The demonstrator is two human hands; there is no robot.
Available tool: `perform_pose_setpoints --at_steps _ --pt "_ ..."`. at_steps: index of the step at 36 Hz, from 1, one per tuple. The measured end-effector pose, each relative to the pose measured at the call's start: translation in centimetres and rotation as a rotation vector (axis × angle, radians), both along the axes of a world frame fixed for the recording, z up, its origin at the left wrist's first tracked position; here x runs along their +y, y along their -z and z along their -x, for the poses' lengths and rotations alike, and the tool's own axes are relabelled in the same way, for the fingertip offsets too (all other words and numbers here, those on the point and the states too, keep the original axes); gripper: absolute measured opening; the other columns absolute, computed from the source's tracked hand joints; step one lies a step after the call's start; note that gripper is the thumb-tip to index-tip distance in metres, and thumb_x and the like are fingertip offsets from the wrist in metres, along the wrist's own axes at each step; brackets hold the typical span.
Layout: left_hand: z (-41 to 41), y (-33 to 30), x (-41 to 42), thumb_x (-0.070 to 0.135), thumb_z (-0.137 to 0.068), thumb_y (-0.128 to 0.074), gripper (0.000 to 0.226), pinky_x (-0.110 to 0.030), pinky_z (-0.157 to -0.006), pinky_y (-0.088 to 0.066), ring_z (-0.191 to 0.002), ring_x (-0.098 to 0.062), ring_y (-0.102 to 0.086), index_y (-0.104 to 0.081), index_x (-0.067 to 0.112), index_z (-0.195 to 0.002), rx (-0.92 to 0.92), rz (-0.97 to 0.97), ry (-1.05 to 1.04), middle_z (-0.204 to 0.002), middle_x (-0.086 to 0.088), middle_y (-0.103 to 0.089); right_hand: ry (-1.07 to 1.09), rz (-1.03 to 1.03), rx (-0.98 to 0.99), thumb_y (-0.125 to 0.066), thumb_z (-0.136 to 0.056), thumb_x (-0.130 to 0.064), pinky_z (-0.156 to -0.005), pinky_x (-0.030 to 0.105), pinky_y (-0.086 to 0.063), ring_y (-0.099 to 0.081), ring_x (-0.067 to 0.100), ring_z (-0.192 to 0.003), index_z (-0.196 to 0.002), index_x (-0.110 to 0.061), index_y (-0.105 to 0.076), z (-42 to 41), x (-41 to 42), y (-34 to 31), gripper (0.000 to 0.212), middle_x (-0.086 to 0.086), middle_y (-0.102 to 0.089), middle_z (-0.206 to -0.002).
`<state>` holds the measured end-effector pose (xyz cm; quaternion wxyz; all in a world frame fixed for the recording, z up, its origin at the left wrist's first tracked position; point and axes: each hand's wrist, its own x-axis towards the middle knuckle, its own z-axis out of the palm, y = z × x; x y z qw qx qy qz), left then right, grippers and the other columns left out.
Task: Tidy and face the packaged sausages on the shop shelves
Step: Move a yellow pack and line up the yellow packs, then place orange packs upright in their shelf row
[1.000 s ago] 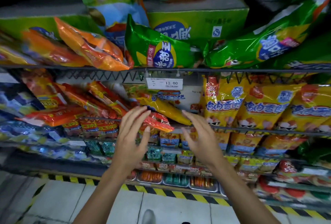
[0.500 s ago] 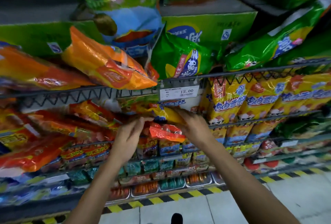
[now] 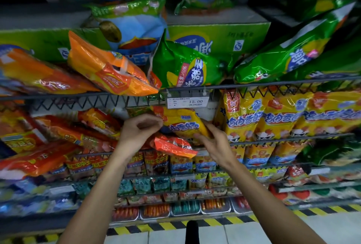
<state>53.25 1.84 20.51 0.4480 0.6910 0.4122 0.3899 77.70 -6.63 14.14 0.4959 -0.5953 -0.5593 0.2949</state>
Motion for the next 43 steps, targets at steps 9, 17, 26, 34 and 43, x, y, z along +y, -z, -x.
perform_pose_setpoints --at_steps 9,17,26,34,43 --pt "-1.0 -0.3 0.5 0.010 -0.078 -0.086 0.056 -0.011 -0.081 -0.053 -0.100 0.012 -0.067 -0.058 0.025 -0.125 0.080 0.196 0.070 -0.114 0.013 -0.072 -0.043 0.011 0.066 -0.069 -0.098 -0.015 -0.094 0.010 -0.046 -0.060 -0.012 -0.114 -0.136 -0.031 -0.052 -0.8 0.1 1.0 0.045 -0.025 -0.061 -0.125" --pt "-3.2 -1.3 0.4 0.007 -0.072 -0.089 0.034 -0.005 -0.073 -0.050 -0.089 0.006 -0.072 -0.073 0.024 -0.097 0.163 0.032 0.098 -0.091 0.026 -0.076 -0.009 0.037 -0.151 -0.070 -0.096 -0.035 -0.091 0.018 -0.052 -0.065 -0.006 -0.104 -0.132 -0.023 -0.064 -2.6 -0.9 1.3 0.038 -0.017 -0.071 -0.116" --pt "-5.7 -1.0 1.1 0.018 -0.066 -0.095 0.028 -0.017 -0.060 -0.045 -0.057 0.002 -0.060 -0.070 0.007 -0.065 0.177 -0.112 -0.019 -0.060 0.010 -0.069 0.206 -0.024 -0.157 -0.059 -0.104 -0.022 -0.044 0.026 -0.037 -0.051 0.009 -0.043 -0.124 -0.010 -0.064 -1.0 -1.9 2.3 0.023 -0.009 -0.054 -0.056" --pt "-6.3 -0.3 2.8 0.006 -0.084 -0.082 0.036 -0.007 -0.074 -0.053 -0.089 0.013 -0.069 -0.070 0.013 -0.117 0.156 -0.104 0.081 -0.095 0.027 -0.074 0.325 -0.054 -0.056 -0.050 -0.108 -0.021 -0.095 0.007 -0.047 -0.058 -0.010 -0.114 -0.157 -0.018 -0.040 0.2 -2.5 2.6 0.050 -0.008 -0.063 -0.135" --pt "-6.0 -0.6 3.0 0.019 -0.085 -0.082 0.022 -0.016 -0.070 -0.059 -0.082 -0.003 -0.076 -0.074 0.025 -0.104 0.189 -0.064 0.098 -0.083 0.023 -0.076 0.246 -0.111 -0.259 -0.053 -0.106 -0.026 -0.123 0.035 -0.030 -0.017 0.011 -0.156 -0.162 -0.026 -0.024 1.8 -3.5 4.6 0.063 -0.009 -0.016 -0.170"
